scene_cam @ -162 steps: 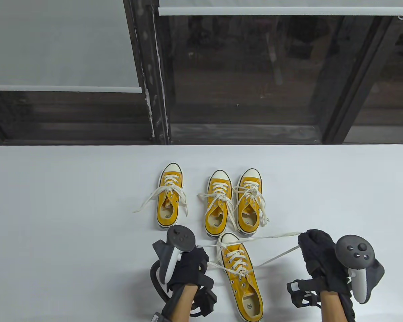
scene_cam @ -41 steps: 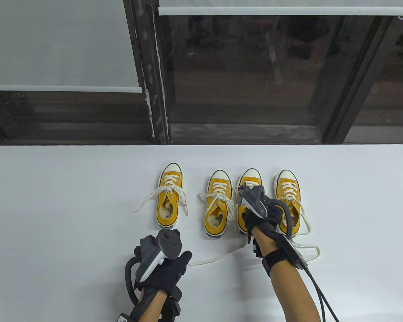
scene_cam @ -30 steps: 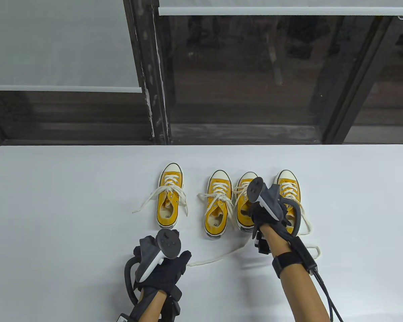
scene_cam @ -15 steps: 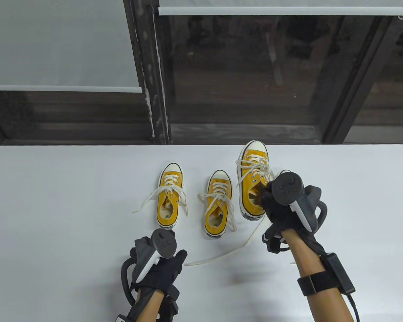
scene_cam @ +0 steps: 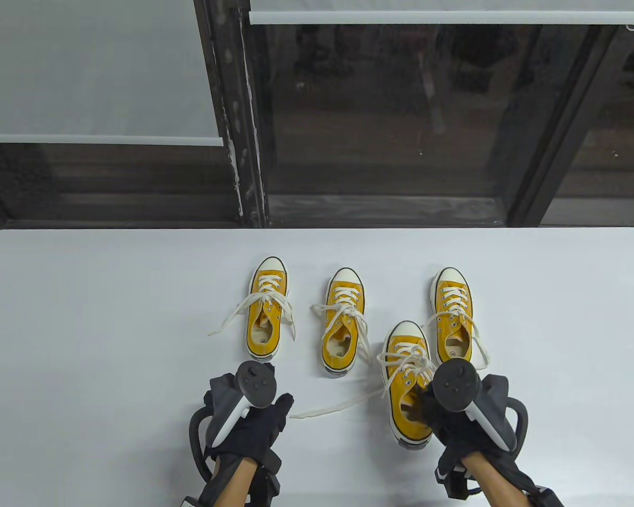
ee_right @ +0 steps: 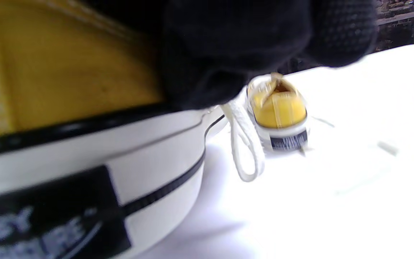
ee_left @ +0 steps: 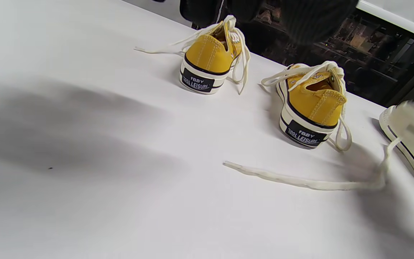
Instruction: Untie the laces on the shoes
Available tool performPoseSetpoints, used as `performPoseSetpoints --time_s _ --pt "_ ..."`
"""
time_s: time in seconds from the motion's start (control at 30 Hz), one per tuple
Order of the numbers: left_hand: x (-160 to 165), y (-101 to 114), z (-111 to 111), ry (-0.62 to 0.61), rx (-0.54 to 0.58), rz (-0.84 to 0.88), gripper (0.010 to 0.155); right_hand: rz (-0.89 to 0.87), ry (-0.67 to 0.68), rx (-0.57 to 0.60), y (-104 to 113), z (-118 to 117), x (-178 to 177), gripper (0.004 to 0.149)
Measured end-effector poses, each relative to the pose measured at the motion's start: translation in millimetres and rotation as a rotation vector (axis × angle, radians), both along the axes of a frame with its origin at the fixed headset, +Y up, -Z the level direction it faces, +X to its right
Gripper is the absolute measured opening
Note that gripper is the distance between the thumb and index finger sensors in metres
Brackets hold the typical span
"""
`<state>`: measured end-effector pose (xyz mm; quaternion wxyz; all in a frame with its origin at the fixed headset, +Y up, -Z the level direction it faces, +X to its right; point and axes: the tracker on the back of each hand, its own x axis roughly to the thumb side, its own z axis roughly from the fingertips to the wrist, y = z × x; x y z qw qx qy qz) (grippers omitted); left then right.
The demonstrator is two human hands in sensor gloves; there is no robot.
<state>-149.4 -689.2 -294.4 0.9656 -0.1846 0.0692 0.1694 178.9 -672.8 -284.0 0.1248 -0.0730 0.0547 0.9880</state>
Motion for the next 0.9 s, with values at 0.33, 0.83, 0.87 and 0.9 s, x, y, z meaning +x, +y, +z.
performPoseSetpoints --time_s 0.33,0.83,0.87,0.9 --pt "0.0 -0.6 -1.1 -0.005 -0.017 0.024 0.073 -0.004 0.091 -0.319 -49.0 -8.0 -4.4 0.046" --pt "4.4 9.5 1.6 -0.073 0.006 0.120 0.057 -0.569 0.122 -0.503 -54.0 -31.9 22.5 0.061" --pt "3.0 11.0 1.8 -0.069 0.012 0.168 0.057 -0.554 0.123 -0.506 -55.8 -30.7 22.2 0.061" --pt "4.0 12.6 1.2 -0.072 0.010 0.205 0.056 -0.537 0.127 -0.496 -55.5 -29.7 21.8 0.061"
